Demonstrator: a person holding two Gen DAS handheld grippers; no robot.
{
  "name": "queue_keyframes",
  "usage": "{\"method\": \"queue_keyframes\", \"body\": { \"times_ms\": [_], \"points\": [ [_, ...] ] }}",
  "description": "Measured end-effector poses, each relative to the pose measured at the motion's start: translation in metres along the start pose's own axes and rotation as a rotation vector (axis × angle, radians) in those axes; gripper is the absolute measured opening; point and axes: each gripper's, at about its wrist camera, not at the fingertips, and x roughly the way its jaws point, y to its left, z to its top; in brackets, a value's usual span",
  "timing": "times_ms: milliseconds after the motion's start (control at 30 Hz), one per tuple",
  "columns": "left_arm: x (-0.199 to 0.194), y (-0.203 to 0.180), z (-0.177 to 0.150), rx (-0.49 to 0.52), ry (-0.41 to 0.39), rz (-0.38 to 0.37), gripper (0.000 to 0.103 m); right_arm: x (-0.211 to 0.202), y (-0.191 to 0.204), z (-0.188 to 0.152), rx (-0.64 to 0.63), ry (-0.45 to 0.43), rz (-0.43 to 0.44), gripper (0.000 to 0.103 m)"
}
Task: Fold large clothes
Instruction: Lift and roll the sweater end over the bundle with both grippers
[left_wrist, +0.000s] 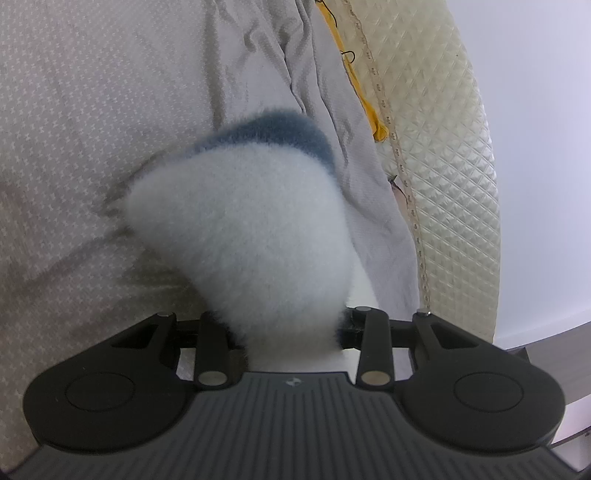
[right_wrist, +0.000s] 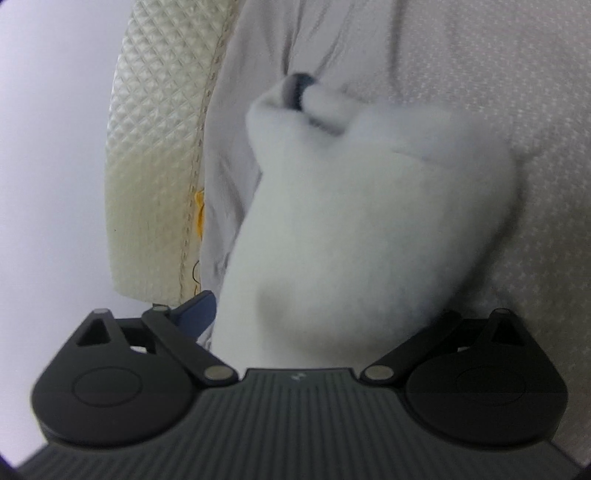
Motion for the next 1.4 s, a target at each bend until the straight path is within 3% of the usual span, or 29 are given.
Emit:
{"method": "queue_keyframes", "body": {
  "times_ms": [67,167,300,600,700,867,933,967,1033,1067,1100,1267,1400],
  "points": [
    [-0.001,0.0,-0.001,0.002,-0.001,-0.001,0.041,0.002,0.003,-0.004,-0.038,0.0,-0.017,0.1],
    [0.0,0.0,-0.003,0.009,-0.001,0.004,0.041,0.005,0.0,0.003,-0.088,0.003,-0.109,0.075],
    [-0.001,-0.004,-0.004,0.029,-0.005,0.013,0.041,0.006,-0.003,0.004,-0.089,0.002,-0.101,0.065],
    [-0.013,-0.021,-0.002,0.113,-0.02,-0.018,0.035,-0.004,0.025,0.013,-0.22,0.011,0.037,0.037],
    [-0.016,-0.021,-0.002,0.116,-0.019,-0.017,0.034,-0.006,0.038,0.012,-0.287,0.011,0.058,0.032],
    [-0.014,-0.013,-0.003,0.08,0.009,0.002,0.034,0.001,0.021,0.017,-0.232,0.051,-0.006,0.031],
    [-0.012,-0.008,-0.001,0.047,0.023,0.007,0.042,0.002,0.01,0.018,-0.174,0.059,-0.014,0.036],
    [-0.01,-0.005,0.0,0.017,0.032,0.013,0.046,0.003,0.005,0.018,-0.142,0.063,-0.018,0.042],
    [-0.006,0.002,0.001,-0.032,0.054,0.022,0.065,0.003,-0.001,0.018,-0.086,0.071,-0.032,0.06],
    [-0.003,0.005,0.002,-0.058,0.064,0.025,0.069,0.004,-0.004,0.018,-0.06,0.069,-0.043,0.073],
    [0.0,0.008,0.003,-0.079,0.067,0.031,0.073,0.003,-0.008,0.016,-0.036,0.062,-0.055,0.078],
    [0.02,0.011,0.009,-0.112,0.057,0.053,0.078,0.003,-0.021,0.019,0.013,0.03,-0.101,0.08],
    [0.037,0.008,0.014,-0.093,0.045,0.059,0.078,0.015,-0.017,0.023,-0.04,0.017,-0.105,0.082]
  ]
}}
